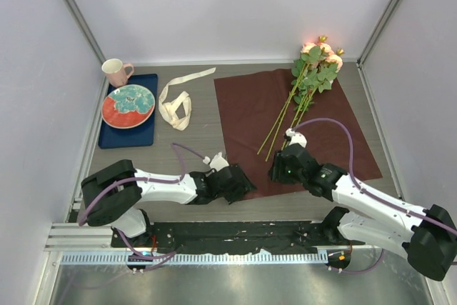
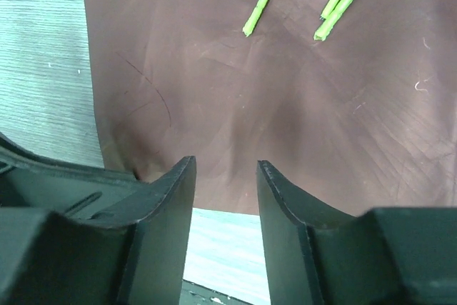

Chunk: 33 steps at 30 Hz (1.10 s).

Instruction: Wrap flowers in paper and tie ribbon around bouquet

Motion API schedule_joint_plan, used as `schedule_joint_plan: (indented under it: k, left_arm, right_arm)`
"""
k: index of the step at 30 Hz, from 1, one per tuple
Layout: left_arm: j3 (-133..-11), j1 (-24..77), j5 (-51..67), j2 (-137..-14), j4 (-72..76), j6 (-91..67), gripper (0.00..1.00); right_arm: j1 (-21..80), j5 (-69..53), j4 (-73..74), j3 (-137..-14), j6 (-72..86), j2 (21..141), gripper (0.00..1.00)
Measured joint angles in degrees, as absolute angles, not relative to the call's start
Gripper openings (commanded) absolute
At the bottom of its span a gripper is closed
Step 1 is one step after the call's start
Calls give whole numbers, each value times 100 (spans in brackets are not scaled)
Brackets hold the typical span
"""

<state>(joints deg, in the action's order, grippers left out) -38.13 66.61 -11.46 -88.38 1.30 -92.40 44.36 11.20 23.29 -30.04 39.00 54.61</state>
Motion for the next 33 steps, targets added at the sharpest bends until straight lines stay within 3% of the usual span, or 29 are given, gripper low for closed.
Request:
schedule_joint_plan:
  k: [4,6,8,10,13,14,17,23,29,33]
  left_arm:
    - [-3809,6661,-1496,-8833,38,-8997,38]
    - [-3822,6663,-1669,-8829,-64,-8772,25]
    - [-3872,6661,-1822,-8825,-222,-8560,18]
    - [-3927,6661,-1946,-8825,-432,-8331,17]
    - [-4045,6648,-1999,-8807,-681,-8106,27]
    - [-4053,6646,-1997,-8772,-727,-8062,46]
    - [-3820,6646,-1946,-8278,-862,-8114,77]
    - [-2886,6635,-1820,-7157,-836,-8685,80]
    - [-3363,6626,-1559,-8064,-235,-9133,81]
    - [-3695,6617,-1304,-8715,303,-9347,77]
  right_arm:
    - [4436,882,2294,-2945,3754,5317,60]
    - [4460,753,2279,-2895,3704,5282,61]
    - [4482,698,2281,-2882,3701,5275,62]
    - [4497,657,2274,-2862,3754,5269,62]
    - [4539,539,2185,-2676,3924,5192,65]
    - [4593,523,2145,-2585,3968,5181,65]
    - [4757,521,2132,-2512,4005,5435,66]
    - [4831,539,2086,-2751,3968,6038,65]
    - [4831,751,1970,-3083,3959,6049,65]
    - [4831,923,1986,-3127,3962,6156,65]
